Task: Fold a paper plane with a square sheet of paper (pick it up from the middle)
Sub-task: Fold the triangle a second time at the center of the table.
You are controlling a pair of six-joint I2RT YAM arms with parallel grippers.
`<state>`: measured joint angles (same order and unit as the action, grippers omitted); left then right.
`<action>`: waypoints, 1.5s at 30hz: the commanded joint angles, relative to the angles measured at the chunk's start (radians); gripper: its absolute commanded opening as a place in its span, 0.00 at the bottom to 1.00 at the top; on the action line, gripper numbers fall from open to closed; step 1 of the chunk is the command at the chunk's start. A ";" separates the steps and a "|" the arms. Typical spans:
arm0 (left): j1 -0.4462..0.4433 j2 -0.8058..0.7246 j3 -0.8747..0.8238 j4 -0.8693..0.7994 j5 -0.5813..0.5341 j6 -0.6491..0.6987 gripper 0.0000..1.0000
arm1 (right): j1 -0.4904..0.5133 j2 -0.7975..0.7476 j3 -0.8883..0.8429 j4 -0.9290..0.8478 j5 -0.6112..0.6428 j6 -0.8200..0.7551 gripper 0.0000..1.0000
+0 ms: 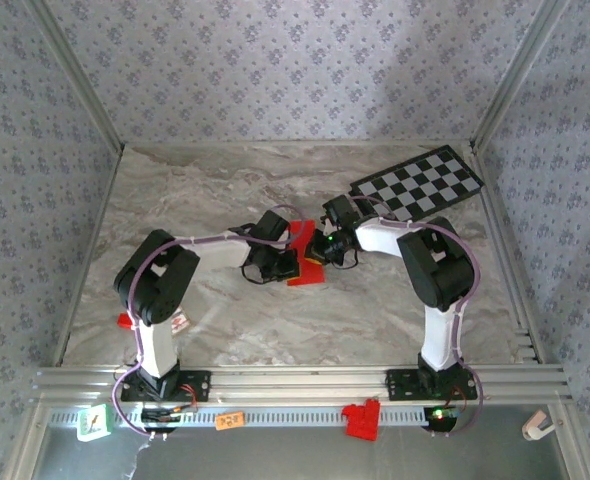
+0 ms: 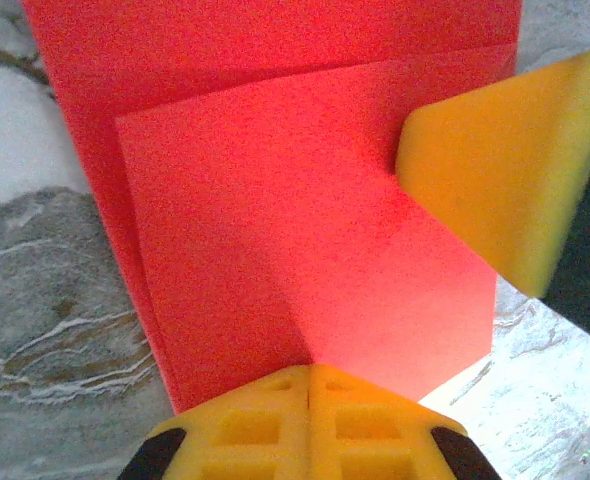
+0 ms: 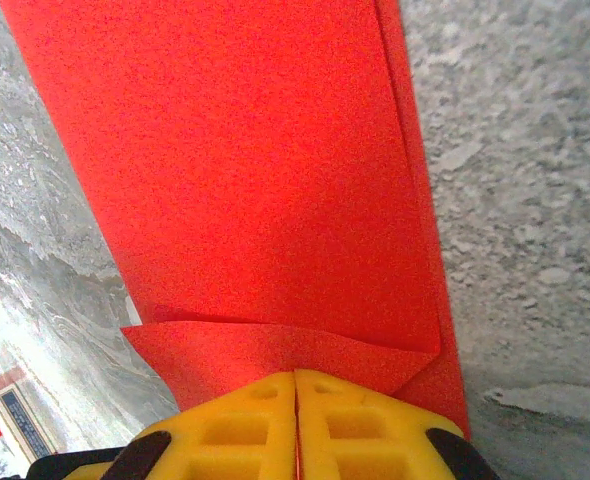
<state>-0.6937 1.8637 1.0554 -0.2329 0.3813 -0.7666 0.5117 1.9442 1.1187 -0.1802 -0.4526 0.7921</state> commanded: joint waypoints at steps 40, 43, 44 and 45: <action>0.017 -0.019 -0.007 -0.097 -0.079 -0.076 0.00 | -0.014 -0.113 -0.052 0.014 -0.018 -0.053 0.12; 0.017 -0.016 -0.009 -0.109 -0.079 -0.073 0.00 | -0.002 -0.128 -0.041 -0.005 -0.041 -0.093 0.13; 0.017 -0.014 -0.008 -0.112 -0.079 -0.071 0.00 | 0.007 -0.126 -0.043 -0.009 -0.047 -0.098 0.13; 0.016 -0.011 -0.005 -0.117 -0.080 -0.071 0.00 | 0.016 -0.120 -0.043 -0.012 -0.047 -0.098 0.13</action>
<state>-0.6823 1.8275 1.0386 -0.2756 0.3244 -0.8368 0.5072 1.8408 1.0676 -0.1547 -0.4694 0.7406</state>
